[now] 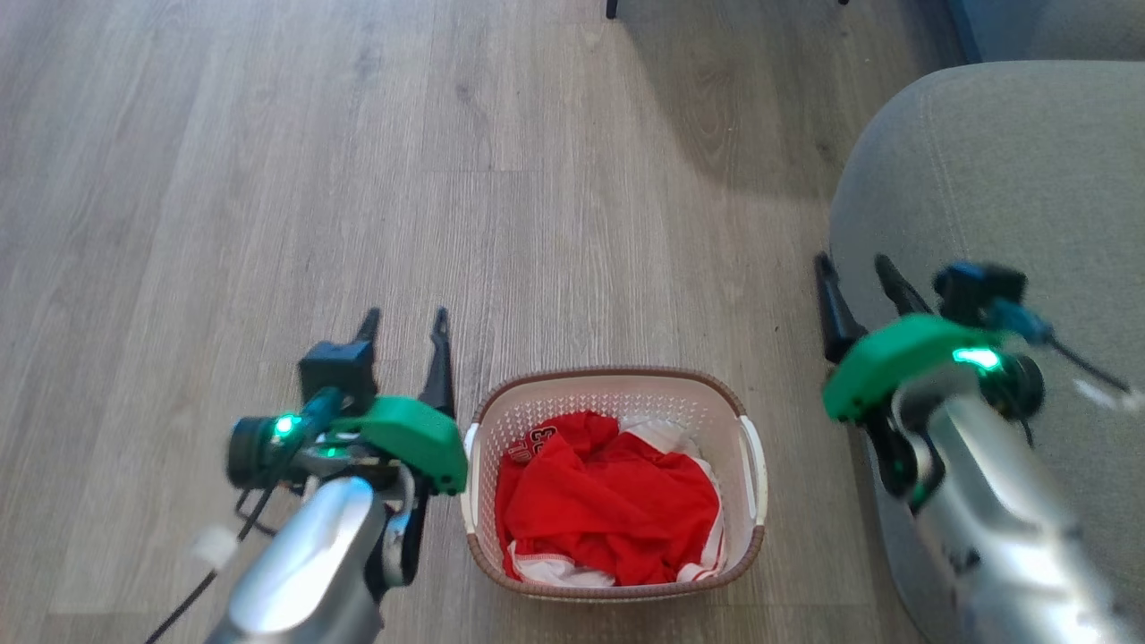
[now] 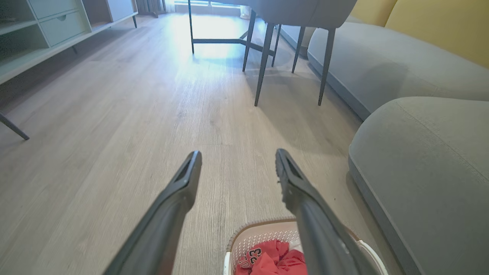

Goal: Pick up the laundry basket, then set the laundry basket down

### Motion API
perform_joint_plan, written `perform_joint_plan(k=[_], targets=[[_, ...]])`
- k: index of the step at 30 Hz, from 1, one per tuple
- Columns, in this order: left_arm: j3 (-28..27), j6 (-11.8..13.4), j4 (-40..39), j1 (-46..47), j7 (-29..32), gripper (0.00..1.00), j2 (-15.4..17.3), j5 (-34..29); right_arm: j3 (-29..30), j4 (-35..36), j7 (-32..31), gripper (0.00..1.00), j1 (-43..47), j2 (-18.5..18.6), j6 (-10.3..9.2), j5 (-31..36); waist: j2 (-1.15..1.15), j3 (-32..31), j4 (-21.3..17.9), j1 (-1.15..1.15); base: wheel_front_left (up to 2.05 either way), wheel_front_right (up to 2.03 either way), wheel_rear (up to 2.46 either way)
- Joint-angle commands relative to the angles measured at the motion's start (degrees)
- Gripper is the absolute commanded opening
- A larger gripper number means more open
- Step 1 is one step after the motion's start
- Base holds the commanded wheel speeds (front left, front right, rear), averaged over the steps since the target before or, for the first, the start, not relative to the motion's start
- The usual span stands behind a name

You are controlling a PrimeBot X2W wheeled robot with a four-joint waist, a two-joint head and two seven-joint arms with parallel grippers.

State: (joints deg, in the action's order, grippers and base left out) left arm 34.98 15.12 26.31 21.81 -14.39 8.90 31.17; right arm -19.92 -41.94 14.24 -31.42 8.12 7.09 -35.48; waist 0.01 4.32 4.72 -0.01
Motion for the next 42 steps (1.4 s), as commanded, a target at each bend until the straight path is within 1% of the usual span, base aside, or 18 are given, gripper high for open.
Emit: perform_joint_plan(k=[1, 4, 6, 9, 12, 16, 19, 24, 29, 31, 35, 42], targets=[[-4.26, -0.33, -3.63, 1.32, -0.6, 1.0, 0.76, -2.09, 1.26, 3.86, 0.74, 1.0, 2.84, -1.08, 0.4, 2.43, -0.01, -0.05, 0.08, 0.01, 0.0, 0.0, 0.0], [-10.1, -1.54, -10.46, -2.56, -0.6, 1.0, -0.76, -8.17, 7.09, 13.15, 0.74, 1.0, 7.87, -2.64, 0.4, 8.92, -0.01, 0.01, 0.31, 0.01, 0.0, 0.0, 0.0], [-13.6, -2.58, -14.16, -4.82, -0.61, 1.0, -2.24, -11.05, 8.7, 18.42, 0.75, 1.0, 10.84, -3.47, 0.4, 12.24, -0.01, 0.03, 0.57, 0.01, 0.0, 0.0, 0.0], [-17.59, -4.54, -18.6, -7.65, -0.61, 1.0, -4.18, -14.31, 10.36, 24.32, 0.75, 1.0, 14.61, -4.26, 0.4, 15.08, -0.01, -0.17, 1.17, 0.01, 0.0, 0.0, 0.0], [-20.18, -6.42, -21.73, -10.2, -0.61, 1.0, -5.33, -16.47, 12.08, 30.22, 0.75, 1.0, 17.68, -4.74, 0.4, 17.39, -0.01, -0.42, 1.61, 0.01, 0.0, 0.0, 0.0], [-21.55, -8.94, -24.47, -12.96, -0.61, 1.0, -5.89, -18.6, 13.84, 37.21, 0.75, 1.0, 21.51, -5.12, 0.4, 19.92, -0.01, -0.75, 1.88, 0.01, 0.0, 0.0, 0.0], [-21.76, -9.79, -25.06, -14.96, -0.61, 1.0, -5.98, -18.59, 14.3, 40.74, 0.75, 1.0, 24.58, -5.2, 0.4, 20.23, -0.01, -1.03, 1.94, 0.01, 0.0, 0.0, 0.0], [-20.99, -11.26, -23.5, -16.84, -0.61, 1.0, -6.01, -18.44, 14.08, 41.41, 0.75, 1.0, 29.53, -5.23, 0.4, 20.13, -0.01, -1.61, 2.07, 0.01, 0.0, 0.0, 0.0], [-20.35, -11.6, -23.2, -17.5, -0.61, 1.0, -6.01, -18.58, 14.59, 41.06, 0.75, 1.0, 31.63, -5.23, 0.4, 20.09, -0.01, -1.82, 2.21, 0.01, 0.0, 0.0, 0.0], [-19.97, -11.59, -23.33, -17.81, -0.61, 1.0, -6.02, -18.65, 15.37, 41.52, 0.75, 1.0, 32.09, -5.24, 0.4, 19.3, -0.01, -1.92, 2.19, 0.01, 0.0, 0.0, 0.0], [-19.39, -13.25, -22.83, -18.39, -0.61, 1.0, -6.02, -16.7, 16.21, 41.85, 0.75, 1.0, 32.42, -5.24, 0.4, 18.26, -0.01, -2.2, 2.14, 0.01, 0.0, 0.0, 0.0], [-20.22, -13.34, -23.6, -18.43, -0.61, 1.0, -6.02, -17.1, 16.39, 41.92, 0.75, 1.0, 32.03, -5.24, 0.4, 18.21, -0.01, -2.45, 2.12, 0.01, 0.0, 0.0, 0.0]])
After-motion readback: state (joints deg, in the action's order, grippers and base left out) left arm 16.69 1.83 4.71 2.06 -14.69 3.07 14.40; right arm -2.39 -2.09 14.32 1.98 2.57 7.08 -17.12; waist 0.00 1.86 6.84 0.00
